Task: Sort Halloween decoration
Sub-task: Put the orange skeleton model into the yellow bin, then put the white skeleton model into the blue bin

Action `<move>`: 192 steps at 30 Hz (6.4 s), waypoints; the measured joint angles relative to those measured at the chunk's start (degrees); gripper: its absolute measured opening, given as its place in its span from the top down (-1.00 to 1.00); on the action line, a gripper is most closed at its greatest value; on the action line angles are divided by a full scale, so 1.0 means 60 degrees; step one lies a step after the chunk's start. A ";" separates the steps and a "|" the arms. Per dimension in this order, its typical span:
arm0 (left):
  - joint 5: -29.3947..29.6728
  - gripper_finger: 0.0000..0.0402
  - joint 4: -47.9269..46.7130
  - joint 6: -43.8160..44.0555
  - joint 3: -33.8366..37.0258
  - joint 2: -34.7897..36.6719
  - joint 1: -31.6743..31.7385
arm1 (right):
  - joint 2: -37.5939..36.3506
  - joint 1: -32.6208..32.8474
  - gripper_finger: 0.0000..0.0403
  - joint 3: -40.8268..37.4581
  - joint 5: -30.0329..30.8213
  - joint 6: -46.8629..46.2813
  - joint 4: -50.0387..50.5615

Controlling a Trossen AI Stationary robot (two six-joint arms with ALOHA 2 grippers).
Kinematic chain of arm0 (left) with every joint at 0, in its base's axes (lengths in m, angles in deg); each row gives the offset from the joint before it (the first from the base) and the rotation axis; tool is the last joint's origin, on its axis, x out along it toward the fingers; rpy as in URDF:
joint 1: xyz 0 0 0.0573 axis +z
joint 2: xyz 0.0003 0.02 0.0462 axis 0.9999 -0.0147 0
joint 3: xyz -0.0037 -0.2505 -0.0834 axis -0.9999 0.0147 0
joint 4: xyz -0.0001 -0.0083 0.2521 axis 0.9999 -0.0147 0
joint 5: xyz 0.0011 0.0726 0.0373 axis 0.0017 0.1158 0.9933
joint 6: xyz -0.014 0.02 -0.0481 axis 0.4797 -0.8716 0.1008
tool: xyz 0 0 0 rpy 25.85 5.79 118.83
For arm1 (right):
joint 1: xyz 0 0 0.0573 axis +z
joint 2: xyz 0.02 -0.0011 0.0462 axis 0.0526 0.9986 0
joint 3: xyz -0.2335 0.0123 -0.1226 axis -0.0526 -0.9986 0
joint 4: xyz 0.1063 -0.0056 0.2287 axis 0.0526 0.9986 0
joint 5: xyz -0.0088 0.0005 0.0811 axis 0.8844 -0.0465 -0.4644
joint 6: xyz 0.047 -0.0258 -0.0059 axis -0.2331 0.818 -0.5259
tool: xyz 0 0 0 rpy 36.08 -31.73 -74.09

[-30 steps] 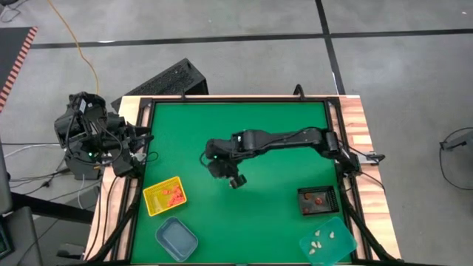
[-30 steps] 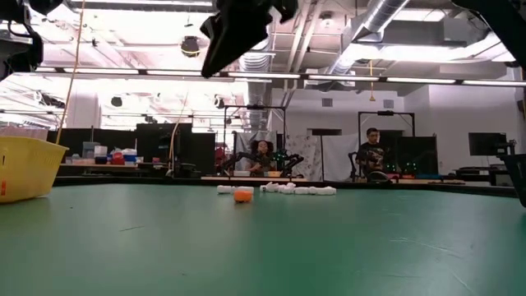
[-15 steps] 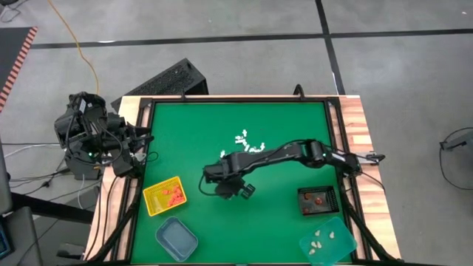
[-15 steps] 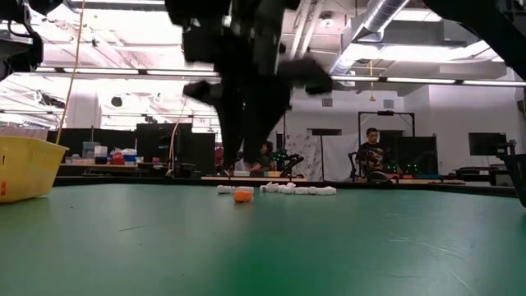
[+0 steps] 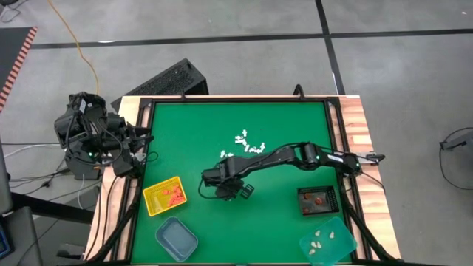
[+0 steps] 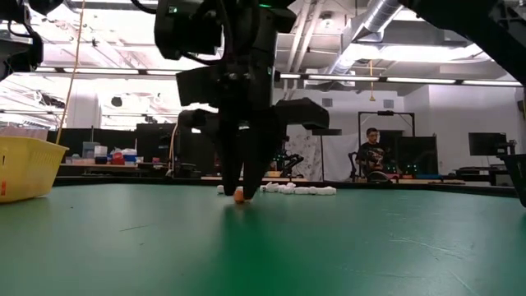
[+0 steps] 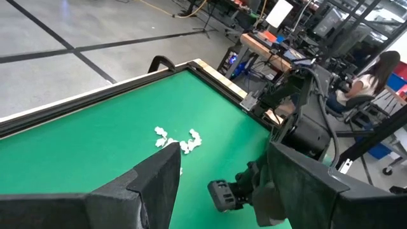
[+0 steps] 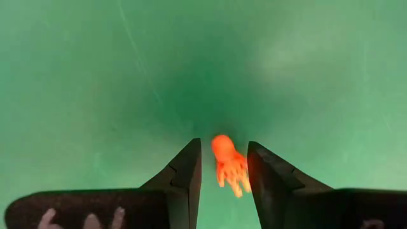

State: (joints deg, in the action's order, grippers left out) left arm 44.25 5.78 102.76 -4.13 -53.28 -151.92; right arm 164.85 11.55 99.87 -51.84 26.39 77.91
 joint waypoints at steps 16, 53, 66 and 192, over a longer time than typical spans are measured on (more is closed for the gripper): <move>0.0004 -0.13 -0.0007 -0.0029 0.0000 0.0000 0.0004 | 0.0148 -0.0214 0.74 0.0004 -0.0075 -0.0547 -0.0259; 0.0026 -0.13 -0.0007 -0.0036 0.0000 0.0000 0.0002 | 0.0297 -0.0314 0.99 0.1894 -0.1197 -0.4829 -0.7923; 0.0029 -0.13 -0.0003 0.0011 0.0000 0.0000 0.0000 | 0.1452 -0.0576 0.99 0.1858 -0.4088 -0.6011 -1.1439; 0.0782 -0.13 -0.0007 0.0268 0.0001 0.0000 0.0003 | -0.3221 -0.4533 0.07 -0.3260 0.0493 -1.3072 -0.1781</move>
State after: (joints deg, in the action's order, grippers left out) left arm 48.95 5.74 104.37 -4.13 -53.28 -151.90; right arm 145.52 -15.65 80.31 -48.88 -52.04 67.23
